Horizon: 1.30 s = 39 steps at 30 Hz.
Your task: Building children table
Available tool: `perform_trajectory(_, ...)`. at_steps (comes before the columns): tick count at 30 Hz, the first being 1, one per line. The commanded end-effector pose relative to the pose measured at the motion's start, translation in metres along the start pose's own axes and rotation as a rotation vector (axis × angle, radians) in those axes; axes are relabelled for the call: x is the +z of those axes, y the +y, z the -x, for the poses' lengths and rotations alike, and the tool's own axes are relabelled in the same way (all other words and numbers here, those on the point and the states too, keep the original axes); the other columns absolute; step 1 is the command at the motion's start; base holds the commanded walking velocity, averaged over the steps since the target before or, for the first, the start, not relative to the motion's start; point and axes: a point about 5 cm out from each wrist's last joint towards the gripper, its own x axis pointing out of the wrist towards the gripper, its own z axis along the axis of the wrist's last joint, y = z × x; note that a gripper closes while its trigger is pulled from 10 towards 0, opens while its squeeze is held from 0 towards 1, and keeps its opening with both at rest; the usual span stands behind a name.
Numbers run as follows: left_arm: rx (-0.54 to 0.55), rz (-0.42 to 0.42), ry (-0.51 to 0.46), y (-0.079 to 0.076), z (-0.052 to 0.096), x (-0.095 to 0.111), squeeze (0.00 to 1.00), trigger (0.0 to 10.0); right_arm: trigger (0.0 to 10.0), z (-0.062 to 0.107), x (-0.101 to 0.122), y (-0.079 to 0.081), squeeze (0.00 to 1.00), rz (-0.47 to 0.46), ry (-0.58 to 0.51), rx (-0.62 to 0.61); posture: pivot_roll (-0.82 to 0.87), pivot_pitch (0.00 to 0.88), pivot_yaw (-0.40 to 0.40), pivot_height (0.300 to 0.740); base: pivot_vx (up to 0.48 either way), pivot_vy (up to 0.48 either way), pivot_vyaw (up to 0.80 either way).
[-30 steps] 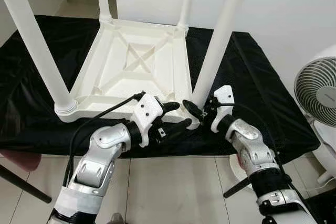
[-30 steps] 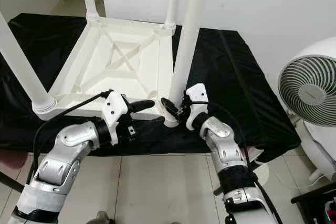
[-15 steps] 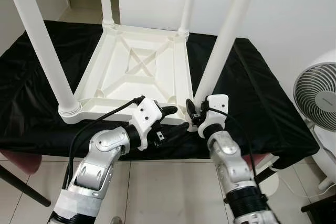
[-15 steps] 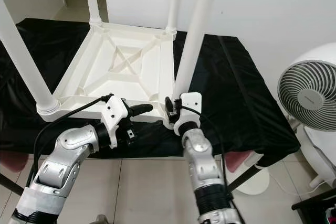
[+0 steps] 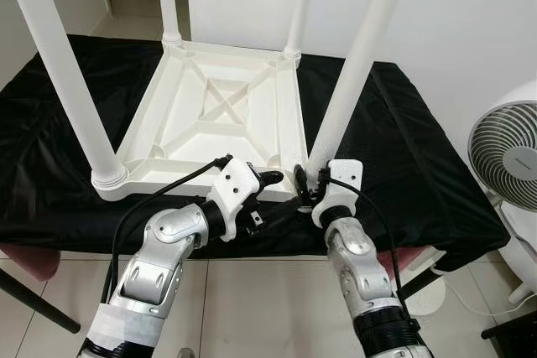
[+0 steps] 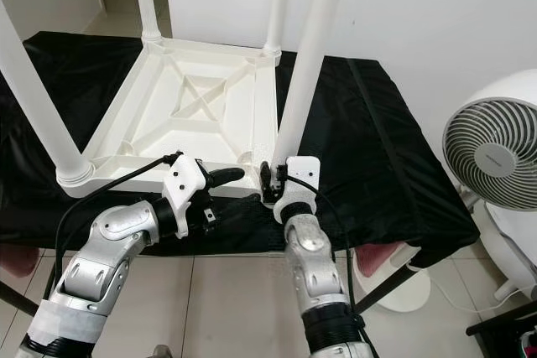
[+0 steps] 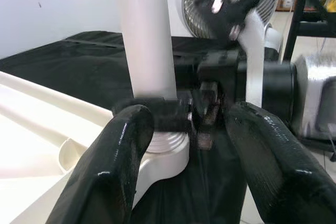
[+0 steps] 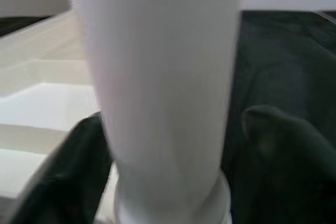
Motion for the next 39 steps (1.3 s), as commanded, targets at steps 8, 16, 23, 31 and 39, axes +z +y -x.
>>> perform_trajectory(8, 0.096, 0.028, -0.013, 0.001, 0.001, -0.002, 0.0, 10.0, 10.0, 0.0, 0.018, -0.019, 0.0, 0.035, -0.03, 0.306, 0.11, 0.0, -0.069, 0.74, 0.0, 0.0, 0.0)
perform_trajectory(16, 0.099, 0.021, -0.008, -0.001, -0.001, -0.002, 0.0, 10.0, 10.0, -0.009, 0.014, -0.028, 0.0, 0.072, 0.051, 0.59, 0.13, 0.0, -0.068, 0.74, 0.0, 0.0, 0.0)
perform_trajectory(23, 0.101, 0.02, -0.007, -0.002, 0.0, -0.001, 0.0, 10.0, 10.0, -0.012, 0.01, -0.028, 0.0, 0.093, 0.073, 0.622, 0.15, 0.0, -0.069, 0.74, 0.0, 0.0, 0.0)
perform_trajectory(31, 0.12, 0.028, -0.003, -0.002, 0.003, 0.0, 0.0, 10.0, 0.0, -0.017, 0.009, -0.032, 0.0, 0.118, 0.08, 0.642, 0.15, 0.021, -0.071, 0.74, 0.0, 0.0, 0.0)
perform_trajectory(39, 0.12, 0.038, -0.003, -0.003, 0.003, 0.0, 0.0, 10.0, 0.0, -0.017, 0.003, -0.034, 0.0, 0.126, 0.086, 0.551, 0.14, 0.039, -0.065, 0.74, 0.0, 0.0, 0.0)
